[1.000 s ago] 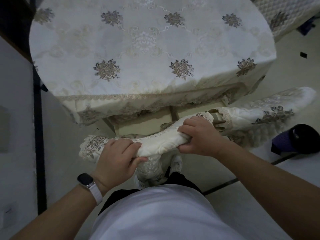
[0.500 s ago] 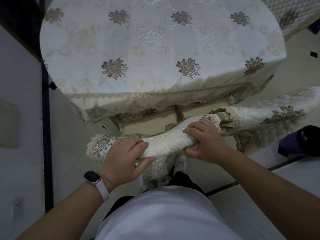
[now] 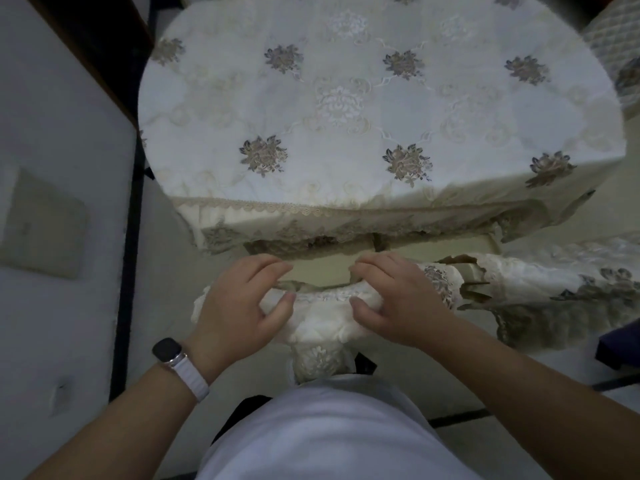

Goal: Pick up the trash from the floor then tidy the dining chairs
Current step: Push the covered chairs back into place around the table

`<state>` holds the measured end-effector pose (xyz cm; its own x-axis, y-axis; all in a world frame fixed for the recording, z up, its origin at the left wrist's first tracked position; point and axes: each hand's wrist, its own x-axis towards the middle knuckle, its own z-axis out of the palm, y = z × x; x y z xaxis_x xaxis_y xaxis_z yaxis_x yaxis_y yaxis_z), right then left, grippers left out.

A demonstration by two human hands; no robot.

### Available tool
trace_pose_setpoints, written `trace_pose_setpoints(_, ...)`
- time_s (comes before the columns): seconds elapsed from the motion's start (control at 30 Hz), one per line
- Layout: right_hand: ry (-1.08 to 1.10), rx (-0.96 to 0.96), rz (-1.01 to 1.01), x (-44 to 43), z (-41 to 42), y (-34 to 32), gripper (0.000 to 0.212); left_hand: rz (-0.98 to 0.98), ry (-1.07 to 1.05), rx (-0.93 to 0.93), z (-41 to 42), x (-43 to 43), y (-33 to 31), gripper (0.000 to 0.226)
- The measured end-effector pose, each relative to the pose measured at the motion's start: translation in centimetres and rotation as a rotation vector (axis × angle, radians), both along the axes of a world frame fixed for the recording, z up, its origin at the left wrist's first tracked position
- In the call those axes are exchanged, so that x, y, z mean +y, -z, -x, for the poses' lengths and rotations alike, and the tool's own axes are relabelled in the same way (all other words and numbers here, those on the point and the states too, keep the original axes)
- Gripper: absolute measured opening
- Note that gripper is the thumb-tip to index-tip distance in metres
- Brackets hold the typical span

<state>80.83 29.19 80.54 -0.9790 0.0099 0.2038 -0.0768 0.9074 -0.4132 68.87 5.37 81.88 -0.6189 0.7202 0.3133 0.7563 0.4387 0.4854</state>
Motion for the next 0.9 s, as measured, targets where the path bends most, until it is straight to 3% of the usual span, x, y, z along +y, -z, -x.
trace_pose_setpoints(0.17, -0.037, -0.042, -0.051, -0.9, 4.6, 0.1, 0.054, 0.120, -0.112, 0.035, 1.8, -1.7, -1.5, 0.039)
trace_pose_setpoints(0.5, -0.140, -0.144, -0.171, -7.0, 11.7, -1.8, 0.060, 0.182, -0.279, 0.152, 6.5, -9.2, -0.9, 0.039)
trace_pose_setpoints(0.77, -0.140, -0.219, -0.271, -19.6, 19.5, -2.3, 0.060, 0.185, -0.273, 0.148, 14.4, -21.5, 1.4, 0.041)
trace_pose_setpoints(0.9, -0.146, -0.159, -0.309, -27.9, 24.1, -3.2, 0.055, 0.181, -0.304, 0.147, 19.0, -29.5, 2.0, 0.041)
